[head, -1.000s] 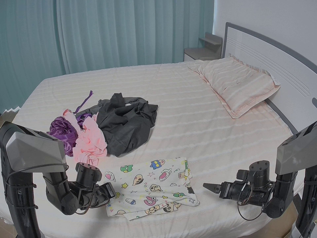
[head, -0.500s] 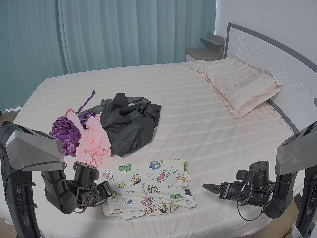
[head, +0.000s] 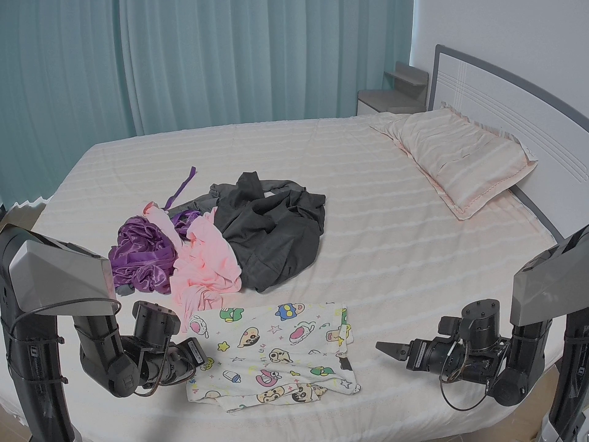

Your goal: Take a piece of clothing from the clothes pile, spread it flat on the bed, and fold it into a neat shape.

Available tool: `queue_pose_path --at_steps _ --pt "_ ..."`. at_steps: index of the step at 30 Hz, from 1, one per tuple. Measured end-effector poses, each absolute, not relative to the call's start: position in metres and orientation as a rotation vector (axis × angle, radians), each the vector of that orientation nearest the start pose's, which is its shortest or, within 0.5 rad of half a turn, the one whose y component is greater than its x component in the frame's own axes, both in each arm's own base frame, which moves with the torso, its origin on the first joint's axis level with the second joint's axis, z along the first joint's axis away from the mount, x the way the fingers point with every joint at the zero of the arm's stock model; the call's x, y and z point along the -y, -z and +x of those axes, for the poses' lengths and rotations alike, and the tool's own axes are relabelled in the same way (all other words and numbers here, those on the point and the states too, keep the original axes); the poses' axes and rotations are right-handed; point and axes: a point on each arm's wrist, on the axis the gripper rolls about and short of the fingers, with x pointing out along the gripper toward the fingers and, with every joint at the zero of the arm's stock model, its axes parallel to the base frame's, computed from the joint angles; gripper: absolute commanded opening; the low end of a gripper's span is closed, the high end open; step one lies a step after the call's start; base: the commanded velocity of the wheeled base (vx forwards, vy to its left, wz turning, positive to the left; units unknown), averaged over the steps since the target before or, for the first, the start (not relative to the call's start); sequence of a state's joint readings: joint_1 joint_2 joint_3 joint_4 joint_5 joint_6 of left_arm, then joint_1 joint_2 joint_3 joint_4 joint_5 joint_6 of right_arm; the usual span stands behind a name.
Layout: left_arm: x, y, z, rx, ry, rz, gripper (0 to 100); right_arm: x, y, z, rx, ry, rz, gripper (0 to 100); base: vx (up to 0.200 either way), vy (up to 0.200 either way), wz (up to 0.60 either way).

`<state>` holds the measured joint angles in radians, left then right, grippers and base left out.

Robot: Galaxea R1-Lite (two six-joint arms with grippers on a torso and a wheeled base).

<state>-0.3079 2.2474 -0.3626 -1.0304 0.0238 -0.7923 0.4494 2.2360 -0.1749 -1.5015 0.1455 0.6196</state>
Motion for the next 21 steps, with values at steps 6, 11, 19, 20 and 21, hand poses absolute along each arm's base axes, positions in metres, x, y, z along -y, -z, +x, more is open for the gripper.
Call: queue_pose_path --at_steps 6,11,19,20,21 --pt "0.0828 0.0313 0.2597 -0.886 -0.089 -0.637 0 -0.1161 0.0082 0.2276 -0.724 -0.393 0.496 100 -0.067 0.0 0.0" --pt "0.0836 0.0289 0.2598 -0.863 -0.085 -0.667 0 -0.1178 0.0088 0.2262 -0.73 -0.399 0.492 100 -0.04 0.0 0.0" --pt "0.0831 0.0275 0.256 -0.842 -0.07 -0.674 0 -0.1197 0.0125 0.2248 -0.746 -0.402 0.484 100 0.0 0.0 0.0" --pt "0.0829 0.0276 0.2555 -0.842 -0.07 -0.675 100 -0.1198 0.0129 0.2249 -0.747 -0.402 0.484 100 0.0 0.0 0.0" --pt "0.0829 0.0275 0.2552 -0.842 -0.069 -0.676 100 -0.1198 0.0134 0.225 -0.748 -0.401 0.484 100 0.0 0.0 0.0"
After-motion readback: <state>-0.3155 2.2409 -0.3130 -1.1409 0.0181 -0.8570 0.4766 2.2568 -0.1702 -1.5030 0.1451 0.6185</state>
